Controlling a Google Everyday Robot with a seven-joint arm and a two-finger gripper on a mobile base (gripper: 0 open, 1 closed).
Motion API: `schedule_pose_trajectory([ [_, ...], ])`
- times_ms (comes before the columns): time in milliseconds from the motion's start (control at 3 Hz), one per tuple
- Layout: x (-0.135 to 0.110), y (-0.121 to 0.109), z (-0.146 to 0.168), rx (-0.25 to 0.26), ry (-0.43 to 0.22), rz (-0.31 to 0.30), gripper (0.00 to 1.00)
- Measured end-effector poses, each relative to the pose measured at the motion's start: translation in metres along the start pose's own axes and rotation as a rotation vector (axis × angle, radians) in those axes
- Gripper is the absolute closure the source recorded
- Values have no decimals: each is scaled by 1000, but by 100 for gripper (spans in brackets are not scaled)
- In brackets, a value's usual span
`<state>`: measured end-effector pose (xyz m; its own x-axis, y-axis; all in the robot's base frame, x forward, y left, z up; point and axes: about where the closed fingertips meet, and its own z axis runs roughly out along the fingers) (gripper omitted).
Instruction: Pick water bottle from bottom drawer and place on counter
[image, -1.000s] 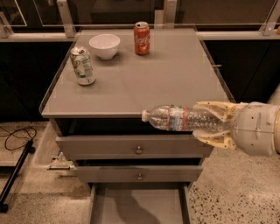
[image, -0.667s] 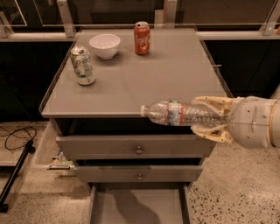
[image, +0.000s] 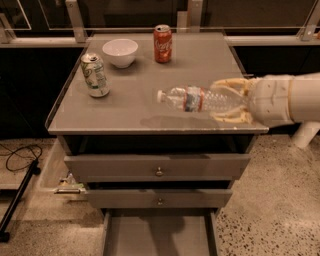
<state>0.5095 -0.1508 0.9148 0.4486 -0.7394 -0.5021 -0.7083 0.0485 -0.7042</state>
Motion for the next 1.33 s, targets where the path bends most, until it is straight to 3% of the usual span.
schedule_pose_trajectory([
  [333,2,-29,30,-34,-61,18,100],
  [667,7,-44,54,-83,-106,74,100],
  [1333,41,-68,69,-55,-64,294,100],
])
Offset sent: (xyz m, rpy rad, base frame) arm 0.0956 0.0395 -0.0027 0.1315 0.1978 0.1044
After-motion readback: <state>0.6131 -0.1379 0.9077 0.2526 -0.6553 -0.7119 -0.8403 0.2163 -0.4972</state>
